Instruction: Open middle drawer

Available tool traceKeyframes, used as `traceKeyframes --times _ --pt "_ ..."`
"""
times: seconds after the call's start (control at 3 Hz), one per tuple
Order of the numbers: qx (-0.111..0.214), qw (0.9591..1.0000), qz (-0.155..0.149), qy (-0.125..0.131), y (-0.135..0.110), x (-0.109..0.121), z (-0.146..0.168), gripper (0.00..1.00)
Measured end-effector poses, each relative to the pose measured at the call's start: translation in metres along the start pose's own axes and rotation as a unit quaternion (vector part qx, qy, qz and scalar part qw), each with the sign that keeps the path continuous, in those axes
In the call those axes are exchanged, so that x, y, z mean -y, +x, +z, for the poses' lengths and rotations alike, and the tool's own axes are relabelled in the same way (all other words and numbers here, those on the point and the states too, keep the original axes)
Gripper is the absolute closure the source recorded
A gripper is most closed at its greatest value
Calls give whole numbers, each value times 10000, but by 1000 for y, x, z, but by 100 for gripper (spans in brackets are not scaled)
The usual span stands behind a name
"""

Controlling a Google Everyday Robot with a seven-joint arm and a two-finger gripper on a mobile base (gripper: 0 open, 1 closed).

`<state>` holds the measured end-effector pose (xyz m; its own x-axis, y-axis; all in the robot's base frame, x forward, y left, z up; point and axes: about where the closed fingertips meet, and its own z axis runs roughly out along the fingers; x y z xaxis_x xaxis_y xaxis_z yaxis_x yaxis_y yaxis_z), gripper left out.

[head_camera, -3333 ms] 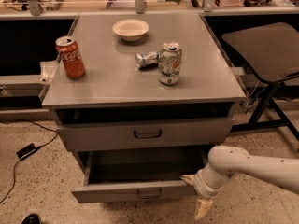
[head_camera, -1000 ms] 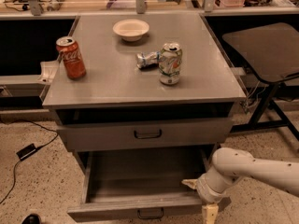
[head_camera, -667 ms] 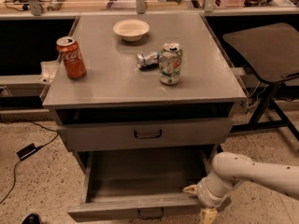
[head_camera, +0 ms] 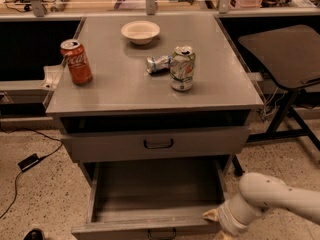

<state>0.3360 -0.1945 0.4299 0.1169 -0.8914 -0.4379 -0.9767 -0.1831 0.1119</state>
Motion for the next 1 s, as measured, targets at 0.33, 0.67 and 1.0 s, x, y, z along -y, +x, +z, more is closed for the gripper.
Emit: traceKeyframes --times 0.33,0.67,1.0 --pt "21 10000 -11 0 0 -1 -2 53" --pt "210 9993 -280 125 -18 -28 -28 40" --pt "271 9971 -555 446 -32 -37 -58 15"
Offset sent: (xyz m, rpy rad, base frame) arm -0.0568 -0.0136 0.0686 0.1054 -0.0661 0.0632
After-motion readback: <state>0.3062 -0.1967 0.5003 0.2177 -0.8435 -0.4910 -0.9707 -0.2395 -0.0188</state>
